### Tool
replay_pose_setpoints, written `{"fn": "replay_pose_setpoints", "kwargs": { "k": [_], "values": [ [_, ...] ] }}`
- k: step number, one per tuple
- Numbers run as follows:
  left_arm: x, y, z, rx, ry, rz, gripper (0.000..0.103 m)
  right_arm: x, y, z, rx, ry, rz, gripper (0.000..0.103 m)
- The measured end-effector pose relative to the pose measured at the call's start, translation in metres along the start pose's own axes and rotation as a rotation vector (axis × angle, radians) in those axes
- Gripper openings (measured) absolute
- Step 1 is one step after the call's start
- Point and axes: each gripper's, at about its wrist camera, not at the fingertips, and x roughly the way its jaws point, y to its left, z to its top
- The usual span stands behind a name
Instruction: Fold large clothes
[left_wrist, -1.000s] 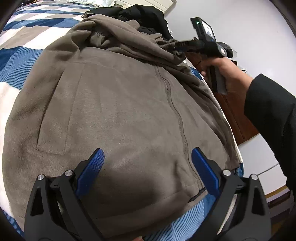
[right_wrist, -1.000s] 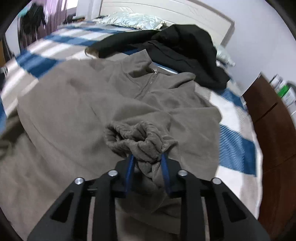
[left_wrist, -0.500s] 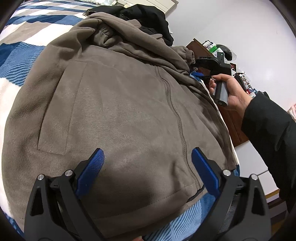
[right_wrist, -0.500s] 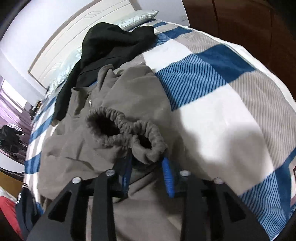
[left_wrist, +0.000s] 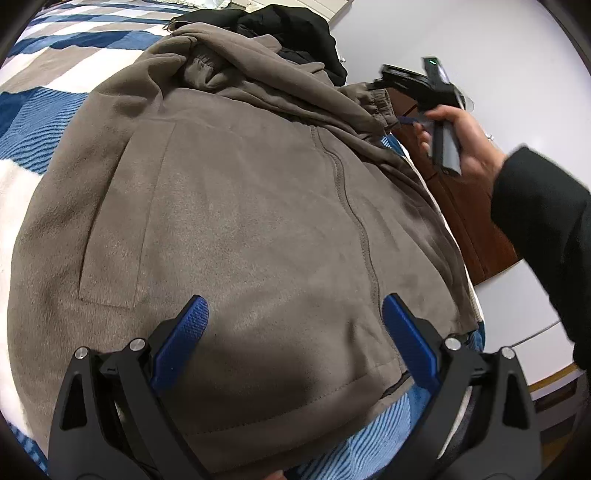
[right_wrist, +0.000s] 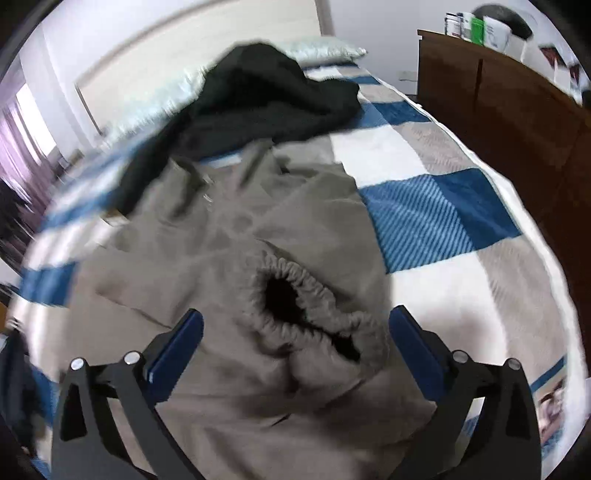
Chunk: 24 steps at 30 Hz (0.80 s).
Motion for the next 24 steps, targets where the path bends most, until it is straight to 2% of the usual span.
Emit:
{"fn": "replay_pose_setpoints", "kwargs": {
  "k": [1,2,3,4,7,10,12,14,18,20,22,24],
  "values": [
    [0.001,-0.001,0.0,0.008,0.001,0.005,0.093,0.003,0.001,0.0,-0.004,0.004,-0.004,0.093],
    [0.001,-0.001,0.0,0.013,0.0,0.01,0.093,0.005,0.001,0.003,-0.005,0.007,-0.021,0.071],
    [0.002,-0.003,-0.001,0.023,-0.003,0.019,0.093,0.005,-0.001,0.003,-0.001,0.014,-0.027,0.061],
    [0.003,-0.004,-0.001,0.034,-0.007,0.028,0.093,0.006,-0.007,0.006,0.022,0.016,-0.035,0.059],
    [0.005,-0.008,-0.003,0.075,-0.014,0.063,0.093,0.012,-0.034,0.008,0.064,0.034,-0.118,0.059],
    [0.008,-0.012,-0.004,0.119,-0.012,0.096,0.093,0.015,-0.06,0.001,0.117,0.067,-0.128,0.063],
    [0.009,-0.013,-0.005,0.135,-0.009,0.109,0.093,0.001,-0.073,-0.003,0.166,0.022,-0.074,0.078],
    [0.01,-0.014,-0.006,0.147,-0.012,0.12,0.093,-0.015,-0.079,-0.002,0.207,-0.027,-0.007,0.099],
    [0.019,-0.023,-0.014,0.23,-0.01,0.19,0.093,-0.054,-0.077,0.012,0.224,-0.181,0.136,0.099],
    [0.023,-0.028,-0.017,0.275,-0.004,0.222,0.093,-0.06,-0.069,0.018,0.205,-0.207,0.209,0.099],
    [0.025,-0.029,-0.018,0.297,-0.005,0.238,0.093,-0.053,-0.053,0.02,0.167,-0.171,0.287,0.098],
    [0.024,-0.024,-0.017,0.276,-0.008,0.224,0.093,-0.037,-0.042,0.018,0.141,-0.103,0.316,0.098]
  ]
}}
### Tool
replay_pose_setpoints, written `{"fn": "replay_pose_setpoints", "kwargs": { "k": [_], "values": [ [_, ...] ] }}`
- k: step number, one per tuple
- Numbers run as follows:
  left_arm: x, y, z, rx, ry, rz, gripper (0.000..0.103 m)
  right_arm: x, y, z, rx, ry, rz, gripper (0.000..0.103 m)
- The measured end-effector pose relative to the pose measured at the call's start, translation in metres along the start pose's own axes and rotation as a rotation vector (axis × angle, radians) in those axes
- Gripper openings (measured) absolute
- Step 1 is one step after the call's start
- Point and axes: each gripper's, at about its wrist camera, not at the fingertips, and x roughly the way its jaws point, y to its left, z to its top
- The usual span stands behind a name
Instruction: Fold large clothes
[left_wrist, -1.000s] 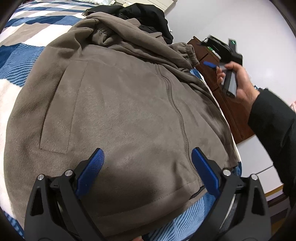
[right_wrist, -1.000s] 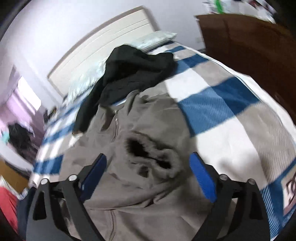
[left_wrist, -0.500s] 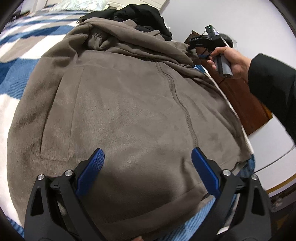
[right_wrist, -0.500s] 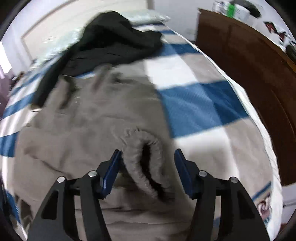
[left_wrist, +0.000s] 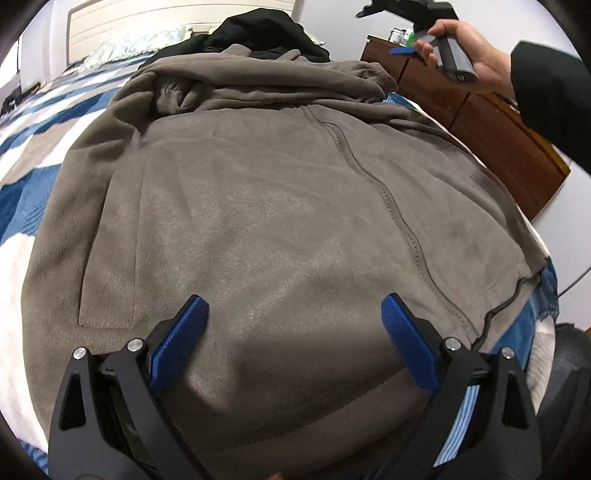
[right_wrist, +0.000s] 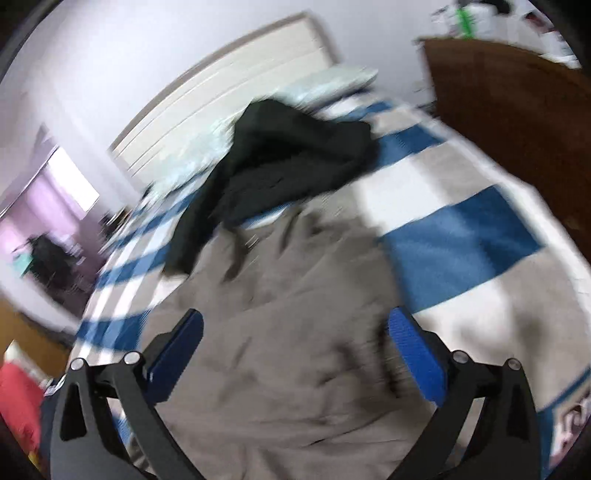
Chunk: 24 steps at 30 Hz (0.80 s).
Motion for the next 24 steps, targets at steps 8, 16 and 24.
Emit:
{"fn": "replay_pose_setpoints", "kwargs": {
  "k": [8,16,24],
  "values": [
    [0.011,-0.004,-0.002,0.012,-0.011,0.031,0.096,0.064,-0.046,-0.037,0.139,0.177,-0.155,0.098],
    [0.006,-0.007,-0.002,0.033,-0.035,0.038,0.096,-0.042,-0.016,-0.09,0.008,0.091,-0.005,0.098],
    [-0.055,0.003,-0.028,-0.084,-0.22,0.016,0.096,-0.189,-0.054,-0.252,-0.283,-0.011,-0.077,0.098]
  ]
}}
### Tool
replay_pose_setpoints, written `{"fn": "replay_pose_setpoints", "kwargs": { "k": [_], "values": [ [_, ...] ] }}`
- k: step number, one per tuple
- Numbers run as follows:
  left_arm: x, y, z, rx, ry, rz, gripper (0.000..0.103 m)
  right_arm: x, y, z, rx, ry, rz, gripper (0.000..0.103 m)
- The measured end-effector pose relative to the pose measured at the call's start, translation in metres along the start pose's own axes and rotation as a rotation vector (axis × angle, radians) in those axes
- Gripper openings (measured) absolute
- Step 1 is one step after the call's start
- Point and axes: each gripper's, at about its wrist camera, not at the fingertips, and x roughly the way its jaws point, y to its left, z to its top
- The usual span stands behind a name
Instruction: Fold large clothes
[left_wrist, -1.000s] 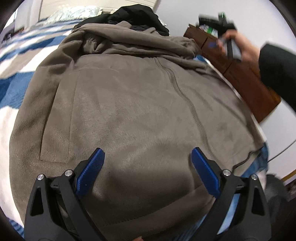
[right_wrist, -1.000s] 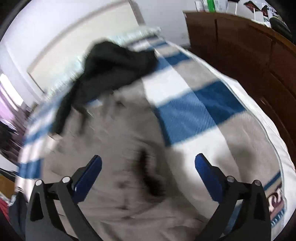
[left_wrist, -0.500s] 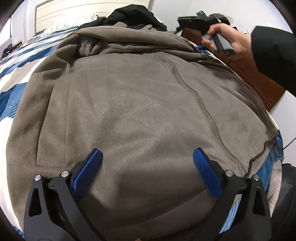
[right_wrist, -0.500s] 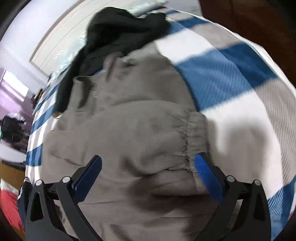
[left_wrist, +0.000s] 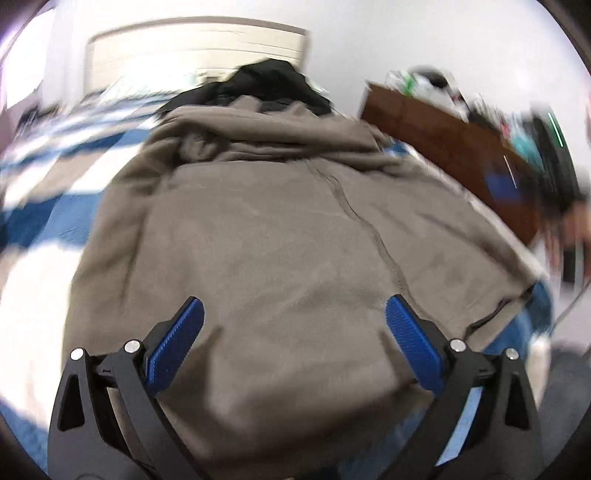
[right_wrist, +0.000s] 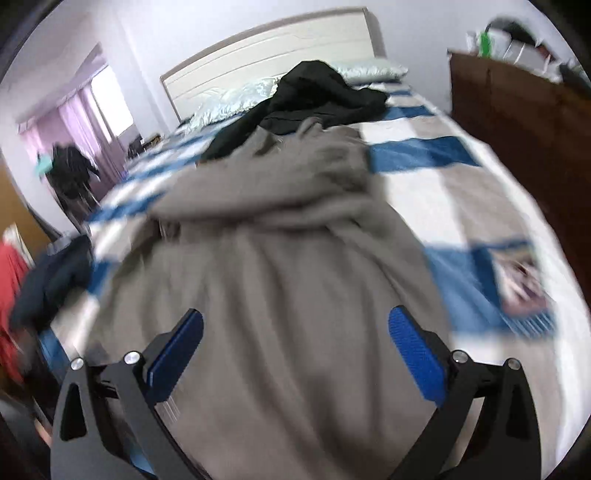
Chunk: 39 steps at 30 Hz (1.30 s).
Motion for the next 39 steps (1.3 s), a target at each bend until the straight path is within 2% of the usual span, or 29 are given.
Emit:
{"fn": "replay_pose_setpoints", "kwargs": {
  "k": [2,5,9,11,12,17,21,23,28,30,32,36,39],
  "values": [
    [-0.017,0.013,-0.011,-0.089,-0.013,0.009,0.096,-0.018,-0.025,-0.048,0.033,0.007,-0.062,0.098],
    [-0.043,0.019,-0.03,-0.069,-0.031,0.045,0.096,-0.033,-0.054,-0.093,0.104,-0.013,-0.142,0.098],
    [-0.068,0.032,-0.043,-0.063,-0.028,0.091,0.096,-0.041,-0.081,-0.129,0.213,-0.031,-0.139,0.098],
    [-0.076,0.041,-0.04,-0.083,-0.035,0.104,0.096,-0.051,-0.085,-0.131,0.242,-0.091,-0.116,0.098],
    [-0.08,0.046,-0.038,-0.094,-0.041,0.111,0.096,-0.051,-0.086,-0.129,0.262,-0.099,-0.07,0.098],
    [-0.086,0.083,-0.024,-0.145,-0.046,0.134,0.096,-0.034,-0.069,-0.118,0.186,-0.044,0.022,0.098],
    [-0.069,0.095,-0.012,-0.109,-0.003,0.121,0.096,-0.016,-0.066,-0.114,0.207,-0.003,0.04,0.098],
    [-0.057,0.096,-0.01,-0.093,0.031,0.095,0.096,-0.009,-0.068,-0.113,0.222,0.012,-0.007,0.098],
    [-0.027,0.1,-0.007,-0.087,0.091,0.065,0.096,-0.003,-0.071,-0.107,0.291,0.003,0.024,0.099],
    [-0.021,0.101,-0.006,-0.107,0.101,0.025,0.096,-0.002,-0.072,-0.104,0.307,0.001,0.059,0.099],
    [-0.016,0.096,-0.003,-0.108,0.104,-0.016,0.096,-0.002,-0.067,-0.1,0.323,0.002,0.142,0.099],
    [-0.012,0.083,-0.003,-0.108,0.111,-0.122,0.096,0.001,-0.054,-0.098,0.326,0.019,0.255,0.099],
    [-0.006,0.083,-0.005,-0.115,0.13,-0.093,0.096,0.002,-0.057,-0.1,0.371,0.007,0.245,0.099]
  ]
}}
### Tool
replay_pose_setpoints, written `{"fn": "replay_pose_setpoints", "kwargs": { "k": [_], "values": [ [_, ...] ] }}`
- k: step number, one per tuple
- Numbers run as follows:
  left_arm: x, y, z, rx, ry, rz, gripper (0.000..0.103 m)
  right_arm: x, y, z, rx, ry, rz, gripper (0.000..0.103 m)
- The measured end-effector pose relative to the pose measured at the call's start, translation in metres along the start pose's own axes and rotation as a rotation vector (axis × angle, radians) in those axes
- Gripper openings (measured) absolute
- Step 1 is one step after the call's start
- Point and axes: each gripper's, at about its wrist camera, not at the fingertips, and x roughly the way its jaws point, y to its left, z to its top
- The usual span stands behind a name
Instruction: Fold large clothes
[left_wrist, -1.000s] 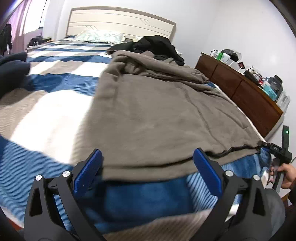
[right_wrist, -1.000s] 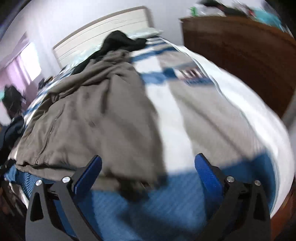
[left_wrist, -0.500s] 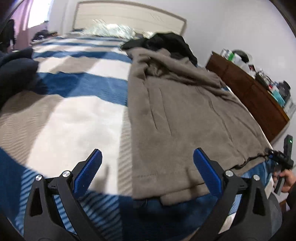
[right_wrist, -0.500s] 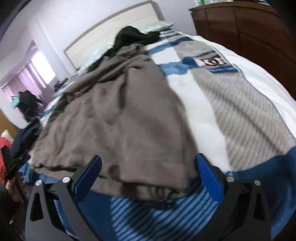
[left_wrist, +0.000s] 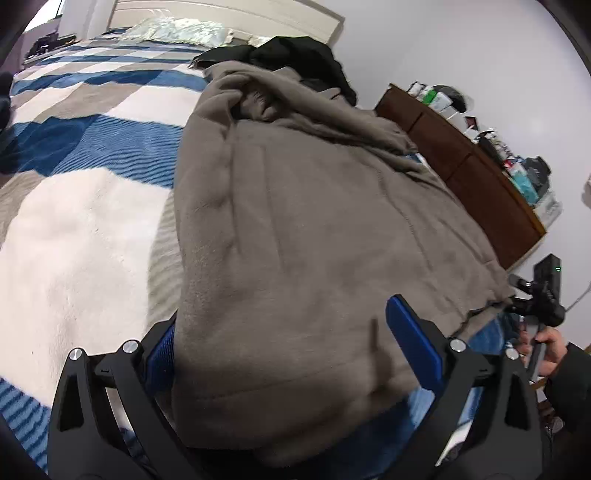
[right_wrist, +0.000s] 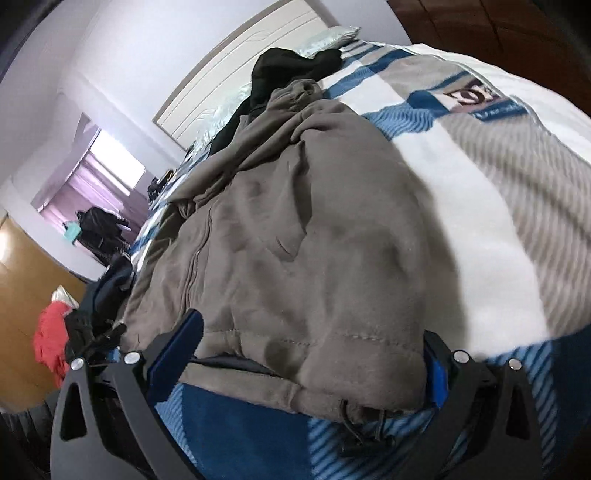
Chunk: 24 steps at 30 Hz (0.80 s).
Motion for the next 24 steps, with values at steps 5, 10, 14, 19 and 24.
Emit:
{"fn": "replay_pose_setpoints", "kwargs": {
  "k": [5,10,14,19,24],
  "values": [
    [0.006,0.0,0.006,-0.089,0.041,-0.062,0.096,0.0,-0.007,0.004,0.117,-0.021,0.039,0.099],
    [0.014,0.009,0.017,-0.181,0.103,-0.029,0.067,0.006,-0.013,0.009,0.199,0.025,0.004,0.036],
    [0.011,0.031,0.014,-0.286,0.143,-0.062,0.019,0.01,-0.01,0.009,0.214,0.08,0.032,0.02],
    [-0.012,0.028,0.019,-0.299,0.106,-0.164,0.009,-0.008,0.011,0.013,0.164,0.054,0.082,0.017],
    [-0.044,0.013,0.03,-0.301,0.041,-0.221,0.007,-0.037,0.031,0.015,0.128,0.03,0.119,0.016]
  ]
}}
